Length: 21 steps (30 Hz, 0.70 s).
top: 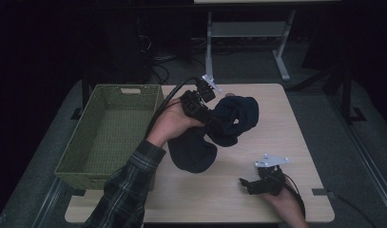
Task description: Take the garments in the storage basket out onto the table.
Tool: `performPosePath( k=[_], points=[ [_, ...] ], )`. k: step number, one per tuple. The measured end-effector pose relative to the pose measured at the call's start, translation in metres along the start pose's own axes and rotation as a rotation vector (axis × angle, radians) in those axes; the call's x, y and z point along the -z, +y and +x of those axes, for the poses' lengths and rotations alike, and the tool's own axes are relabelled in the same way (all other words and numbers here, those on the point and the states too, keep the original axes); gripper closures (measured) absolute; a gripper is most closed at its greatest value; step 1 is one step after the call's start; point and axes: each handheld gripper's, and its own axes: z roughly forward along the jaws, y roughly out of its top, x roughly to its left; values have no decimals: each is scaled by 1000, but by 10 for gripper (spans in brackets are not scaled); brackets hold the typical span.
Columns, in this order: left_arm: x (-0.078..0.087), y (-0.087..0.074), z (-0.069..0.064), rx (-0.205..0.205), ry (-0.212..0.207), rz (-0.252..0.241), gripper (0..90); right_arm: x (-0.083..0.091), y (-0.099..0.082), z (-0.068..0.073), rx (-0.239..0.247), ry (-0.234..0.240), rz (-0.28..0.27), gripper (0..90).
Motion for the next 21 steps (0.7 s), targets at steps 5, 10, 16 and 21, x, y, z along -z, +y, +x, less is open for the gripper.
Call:
performPosePath(
  k=[5,10,16,21],
  points=[
    [-21,2,-5,5,5,9,670,0,0,0,-1,-1,1,68],
    [-44,2,-6,25,-2,11,670,0,0,0,2,0,-1,68],
    [-73,0,-8,33,-15,12,669,0,0,0,0,1,0,68],
    [-92,-1,-9,8,-12,32,668,0,0,0,-1,1,0,68]
  ],
)
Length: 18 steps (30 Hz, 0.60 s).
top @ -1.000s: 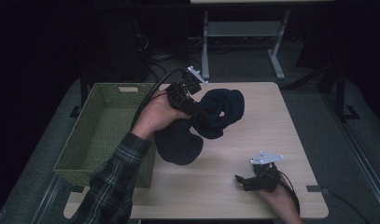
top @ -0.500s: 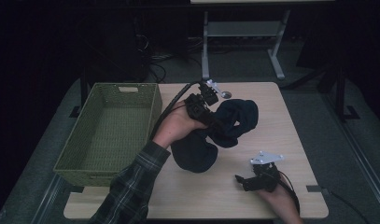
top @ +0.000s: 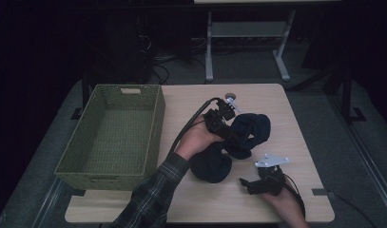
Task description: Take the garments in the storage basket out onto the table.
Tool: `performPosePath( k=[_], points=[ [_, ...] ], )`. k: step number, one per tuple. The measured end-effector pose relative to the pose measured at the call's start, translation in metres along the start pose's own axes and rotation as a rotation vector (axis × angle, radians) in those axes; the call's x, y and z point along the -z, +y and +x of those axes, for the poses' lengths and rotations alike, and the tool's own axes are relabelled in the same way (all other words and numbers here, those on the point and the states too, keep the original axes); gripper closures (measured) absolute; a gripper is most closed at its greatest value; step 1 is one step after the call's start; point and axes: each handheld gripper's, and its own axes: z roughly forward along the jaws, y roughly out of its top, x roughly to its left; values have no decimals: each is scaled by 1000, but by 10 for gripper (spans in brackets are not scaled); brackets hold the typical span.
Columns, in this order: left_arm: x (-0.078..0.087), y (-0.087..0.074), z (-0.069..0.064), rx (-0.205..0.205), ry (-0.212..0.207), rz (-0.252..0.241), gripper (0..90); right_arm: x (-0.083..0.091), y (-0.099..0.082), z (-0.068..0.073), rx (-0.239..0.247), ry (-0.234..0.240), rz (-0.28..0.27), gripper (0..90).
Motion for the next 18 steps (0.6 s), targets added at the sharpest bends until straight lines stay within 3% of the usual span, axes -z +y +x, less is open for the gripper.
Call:
performPosePath(
  k=[9,18],
  points=[
    [-32,-11,4,-8,-38,2,664,0,0,0,-3,-1,4,68],
    [-45,-18,5,-12,-51,21,613,0,0,0,-4,0,4,68]
  ],
)
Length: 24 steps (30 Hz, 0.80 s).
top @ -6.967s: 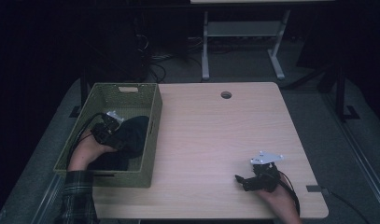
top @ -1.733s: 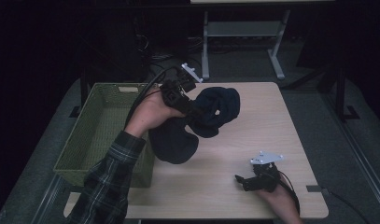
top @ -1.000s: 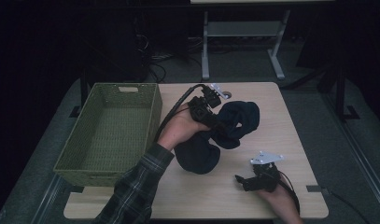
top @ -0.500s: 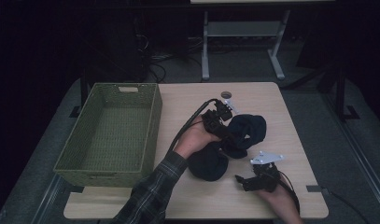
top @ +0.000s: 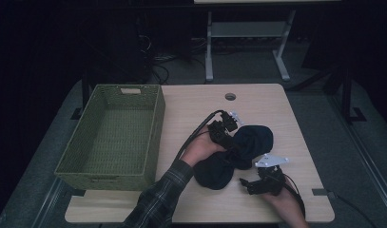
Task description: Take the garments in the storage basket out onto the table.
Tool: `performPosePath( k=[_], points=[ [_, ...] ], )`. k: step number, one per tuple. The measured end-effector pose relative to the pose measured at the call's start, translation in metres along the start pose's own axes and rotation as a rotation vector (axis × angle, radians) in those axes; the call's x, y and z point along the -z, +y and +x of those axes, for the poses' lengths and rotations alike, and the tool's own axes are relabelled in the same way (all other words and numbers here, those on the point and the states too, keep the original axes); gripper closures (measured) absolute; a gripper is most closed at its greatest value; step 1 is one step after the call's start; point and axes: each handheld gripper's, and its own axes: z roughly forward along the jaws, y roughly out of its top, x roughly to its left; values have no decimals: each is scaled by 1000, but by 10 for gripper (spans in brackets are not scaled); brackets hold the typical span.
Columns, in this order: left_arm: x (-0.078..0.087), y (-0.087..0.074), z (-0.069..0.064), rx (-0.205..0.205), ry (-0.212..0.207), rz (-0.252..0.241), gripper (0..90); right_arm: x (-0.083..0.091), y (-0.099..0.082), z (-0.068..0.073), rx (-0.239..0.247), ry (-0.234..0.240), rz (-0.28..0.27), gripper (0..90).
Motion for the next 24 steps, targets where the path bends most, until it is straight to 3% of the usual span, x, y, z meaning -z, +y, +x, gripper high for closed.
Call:
performPosePath(
  k=[7,11,19,24],
  points=[
    [1,-2,0,-3,10,0,536,0,0,0,0,0,0,68],
    [1,-4,0,7,33,6,444,0,0,0,0,0,0,68],
    [7,-5,-4,-20,61,-19,318,0,0,0,0,0,0,68],
    [14,-4,-8,-30,69,-27,290,0,0,0,1,0,0,68]
  ],
)
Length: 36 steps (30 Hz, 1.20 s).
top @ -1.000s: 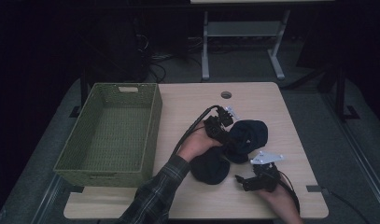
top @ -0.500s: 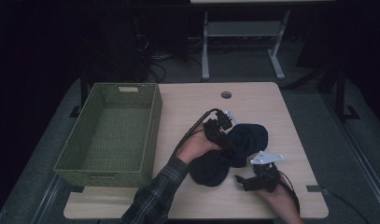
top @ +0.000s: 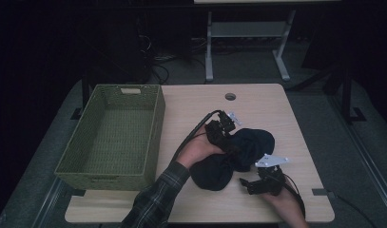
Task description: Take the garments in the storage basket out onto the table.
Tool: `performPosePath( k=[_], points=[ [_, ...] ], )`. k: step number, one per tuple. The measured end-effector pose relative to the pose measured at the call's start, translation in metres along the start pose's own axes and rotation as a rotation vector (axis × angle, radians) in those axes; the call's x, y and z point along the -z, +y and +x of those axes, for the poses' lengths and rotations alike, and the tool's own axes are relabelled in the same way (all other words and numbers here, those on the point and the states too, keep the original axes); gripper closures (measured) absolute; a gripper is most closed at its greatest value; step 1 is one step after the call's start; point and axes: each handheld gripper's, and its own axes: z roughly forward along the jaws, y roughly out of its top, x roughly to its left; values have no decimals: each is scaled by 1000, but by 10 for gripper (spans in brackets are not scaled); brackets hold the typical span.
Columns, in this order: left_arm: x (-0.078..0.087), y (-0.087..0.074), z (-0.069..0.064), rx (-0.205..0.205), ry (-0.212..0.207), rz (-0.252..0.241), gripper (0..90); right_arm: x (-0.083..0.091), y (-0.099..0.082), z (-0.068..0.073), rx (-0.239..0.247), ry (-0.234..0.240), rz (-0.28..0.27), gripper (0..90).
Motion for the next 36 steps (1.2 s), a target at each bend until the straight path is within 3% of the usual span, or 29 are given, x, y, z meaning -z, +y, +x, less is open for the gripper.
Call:
performPosePath(
  k=[15,19,25,32,36],
  points=[
    [39,1,-12,-14,6,-52,281,0,0,0,-1,0,-1,68],
    [55,-7,-18,-9,-13,-73,385,0,0,0,0,-1,-1,68],
    [72,-23,-22,9,-68,-73,647,0,0,0,2,-2,0,68],
    [73,-50,-29,7,-98,-63,892,0,0,0,3,-2,-1,68],
    [67,-68,-35,16,-98,-50,900,0,0,0,2,-2,0,68]
  ],
)
